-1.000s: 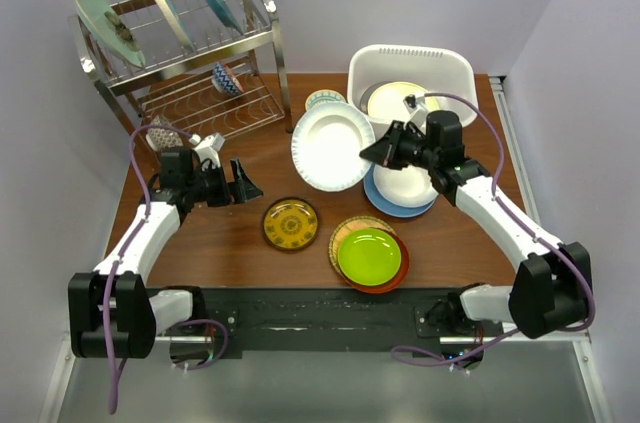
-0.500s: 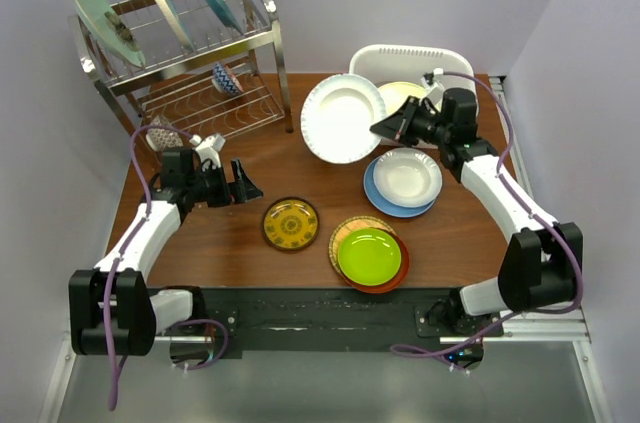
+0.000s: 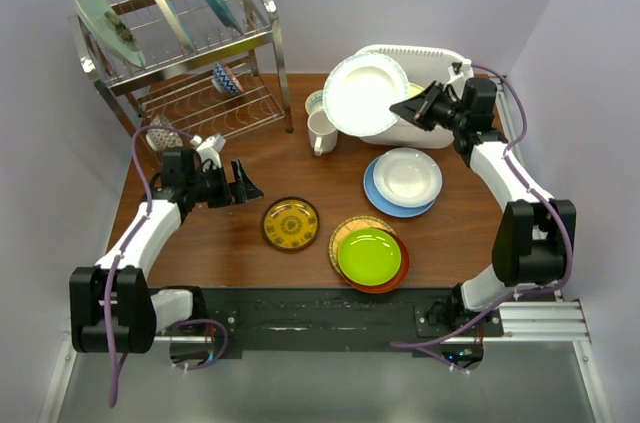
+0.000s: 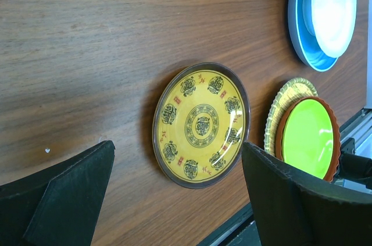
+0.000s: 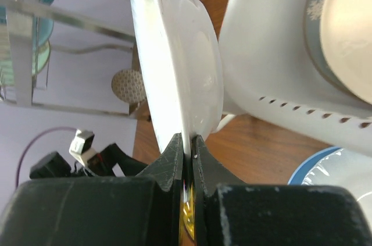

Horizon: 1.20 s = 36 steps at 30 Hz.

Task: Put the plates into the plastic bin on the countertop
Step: Place the plate in the plastic bin.

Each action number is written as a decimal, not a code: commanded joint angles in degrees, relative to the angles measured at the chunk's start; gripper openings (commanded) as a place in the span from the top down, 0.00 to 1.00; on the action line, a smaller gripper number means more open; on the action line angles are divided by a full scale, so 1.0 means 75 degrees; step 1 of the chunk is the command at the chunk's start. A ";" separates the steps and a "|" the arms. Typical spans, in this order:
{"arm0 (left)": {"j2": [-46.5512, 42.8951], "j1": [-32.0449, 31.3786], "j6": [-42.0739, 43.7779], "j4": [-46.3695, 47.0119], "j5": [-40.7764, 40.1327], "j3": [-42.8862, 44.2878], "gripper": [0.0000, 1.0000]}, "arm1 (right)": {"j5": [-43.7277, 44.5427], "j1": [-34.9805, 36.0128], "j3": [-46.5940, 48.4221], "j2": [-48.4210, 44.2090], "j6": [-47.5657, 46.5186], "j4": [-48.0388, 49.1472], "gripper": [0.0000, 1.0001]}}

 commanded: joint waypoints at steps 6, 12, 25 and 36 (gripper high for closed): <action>0.0047 0.0054 -0.0062 0.0153 0.0199 -0.0009 0.05 | -0.0356 -0.0694 0.0827 0.0143 0.1130 0.1638 1.00; 0.0070 0.0054 -0.0050 0.0165 0.0234 -0.0009 0.05 | -0.0180 -0.0929 0.1096 0.0541 0.1306 0.1755 1.00; 0.0105 0.0054 -0.0050 0.0177 0.0269 -0.0021 0.05 | 0.0077 -0.1152 0.1589 0.1455 0.1518 0.1896 1.00; 0.0187 0.0054 -0.0050 0.0165 0.0281 -0.0009 0.05 | 0.0265 -0.1327 0.1847 0.2124 0.1365 0.1638 1.00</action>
